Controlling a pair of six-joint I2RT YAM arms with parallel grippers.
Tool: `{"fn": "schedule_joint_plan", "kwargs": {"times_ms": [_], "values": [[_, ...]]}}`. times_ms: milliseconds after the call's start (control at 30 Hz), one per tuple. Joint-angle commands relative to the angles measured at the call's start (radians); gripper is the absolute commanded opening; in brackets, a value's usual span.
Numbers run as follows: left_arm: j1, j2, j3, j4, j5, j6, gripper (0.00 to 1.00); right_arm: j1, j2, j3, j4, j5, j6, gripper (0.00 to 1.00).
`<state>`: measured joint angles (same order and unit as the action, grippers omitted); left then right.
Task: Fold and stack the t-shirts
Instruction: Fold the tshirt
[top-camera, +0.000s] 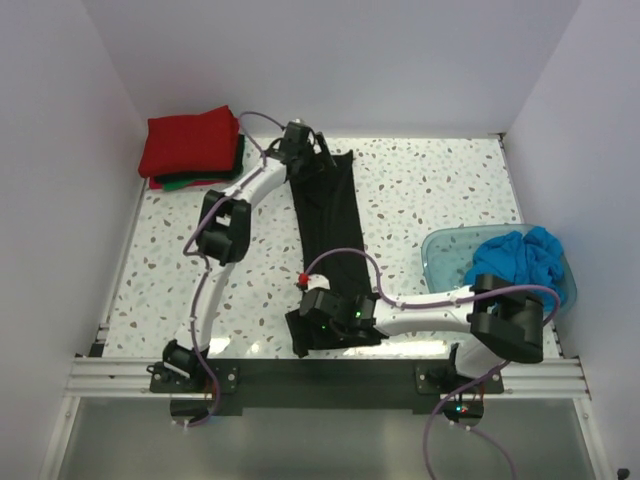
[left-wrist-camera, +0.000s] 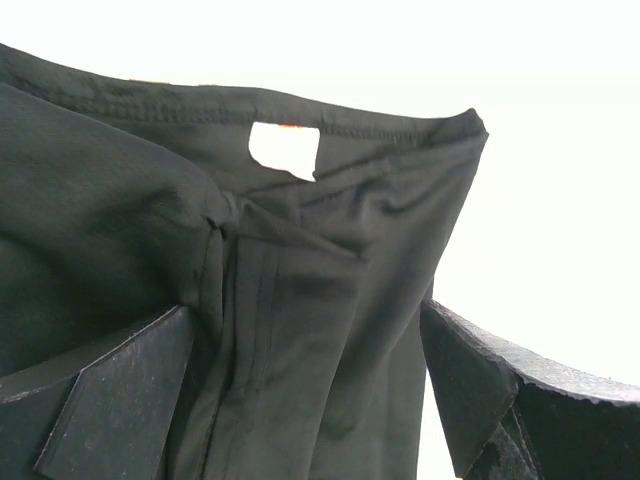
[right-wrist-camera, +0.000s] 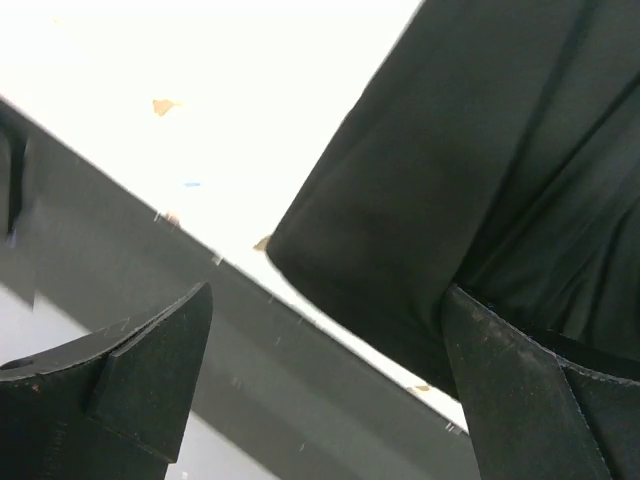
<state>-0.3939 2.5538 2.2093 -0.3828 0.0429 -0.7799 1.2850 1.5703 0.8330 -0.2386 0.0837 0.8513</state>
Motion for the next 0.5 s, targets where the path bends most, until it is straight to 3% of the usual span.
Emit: {"fn": "schedule_joint_plan", "kwargs": {"times_ms": [0, 133, 333, 467], "values": [[0.009, 0.123, -0.007, -0.018, -0.063, -0.091, 1.0, 0.05, -0.065, 0.012, -0.064, -0.148, -0.006, 0.99], [0.007, 0.137, -0.003, 0.064, -0.049, -0.137, 1.0, 0.051, -0.142, 0.05, -0.16, -0.056, -0.027, 0.99], [0.007, 0.128, -0.003, 0.219, 0.145, -0.121, 1.0, 0.048, -0.261, 0.172, -0.466, 0.276, -0.017, 0.99], [-0.002, 0.059, 0.001, 0.214, 0.178, -0.068, 1.0, 0.002, -0.347, 0.149, -0.489, 0.332, 0.017, 0.98]]}}
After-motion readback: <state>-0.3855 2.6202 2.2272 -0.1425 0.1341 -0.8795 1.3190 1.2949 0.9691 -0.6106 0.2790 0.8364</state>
